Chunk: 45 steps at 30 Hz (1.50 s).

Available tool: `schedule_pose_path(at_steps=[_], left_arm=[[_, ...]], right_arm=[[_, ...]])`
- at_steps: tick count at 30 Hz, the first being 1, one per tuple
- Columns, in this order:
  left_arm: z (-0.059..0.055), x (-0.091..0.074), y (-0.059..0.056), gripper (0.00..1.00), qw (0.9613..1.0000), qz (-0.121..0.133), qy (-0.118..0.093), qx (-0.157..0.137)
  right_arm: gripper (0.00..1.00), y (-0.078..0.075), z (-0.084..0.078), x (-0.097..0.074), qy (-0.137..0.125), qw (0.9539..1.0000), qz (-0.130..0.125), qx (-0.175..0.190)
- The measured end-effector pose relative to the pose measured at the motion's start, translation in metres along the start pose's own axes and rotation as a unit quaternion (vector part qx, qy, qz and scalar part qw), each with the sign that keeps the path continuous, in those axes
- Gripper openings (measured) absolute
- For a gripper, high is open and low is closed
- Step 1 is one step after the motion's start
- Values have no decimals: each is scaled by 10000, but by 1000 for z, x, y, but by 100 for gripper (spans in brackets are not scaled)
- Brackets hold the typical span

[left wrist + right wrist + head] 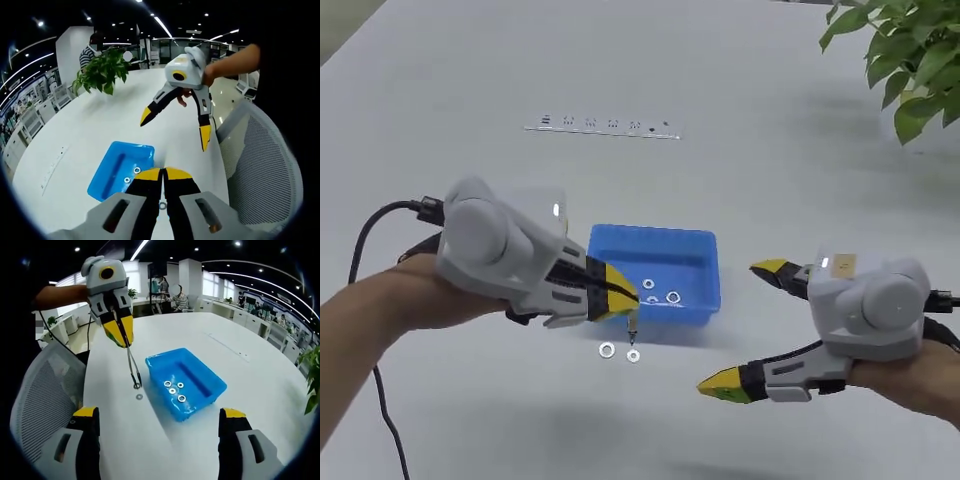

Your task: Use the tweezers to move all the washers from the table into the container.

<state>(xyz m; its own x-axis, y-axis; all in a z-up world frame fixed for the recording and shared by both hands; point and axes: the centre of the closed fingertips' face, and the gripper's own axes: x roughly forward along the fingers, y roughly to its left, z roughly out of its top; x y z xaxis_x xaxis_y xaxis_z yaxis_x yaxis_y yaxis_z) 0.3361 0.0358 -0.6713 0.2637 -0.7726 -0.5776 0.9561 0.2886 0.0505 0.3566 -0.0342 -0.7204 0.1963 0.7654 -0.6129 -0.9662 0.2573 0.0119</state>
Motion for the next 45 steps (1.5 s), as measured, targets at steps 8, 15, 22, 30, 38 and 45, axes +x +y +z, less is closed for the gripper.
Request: schedule_pose_path(at_steps=[8,15,22,30,38,45], left_arm=[[-4,6,-2,5,10000,-6,17,-40],[-4,10,-3,5,10000,-27,1,-71],[-7,13,-3,5,10000,-54,30,-54],[-12,16,-4,5,9999,-100,113,-2],[-15,17,-3,5,9999,-122,109,41],[-16,17,-3,5,9996,-212,149,118]], right_arm=[[99,2,-3,0,39,10000,26,5],[99,3,-5,1,50,10000,37,15],[98,4,-5,2,56,10000,53,28],[98,4,-7,2,83,9999,62,30],[96,8,-7,2,64,9999,127,-7],[86,14,-4,3,26,9996,237,-165]])
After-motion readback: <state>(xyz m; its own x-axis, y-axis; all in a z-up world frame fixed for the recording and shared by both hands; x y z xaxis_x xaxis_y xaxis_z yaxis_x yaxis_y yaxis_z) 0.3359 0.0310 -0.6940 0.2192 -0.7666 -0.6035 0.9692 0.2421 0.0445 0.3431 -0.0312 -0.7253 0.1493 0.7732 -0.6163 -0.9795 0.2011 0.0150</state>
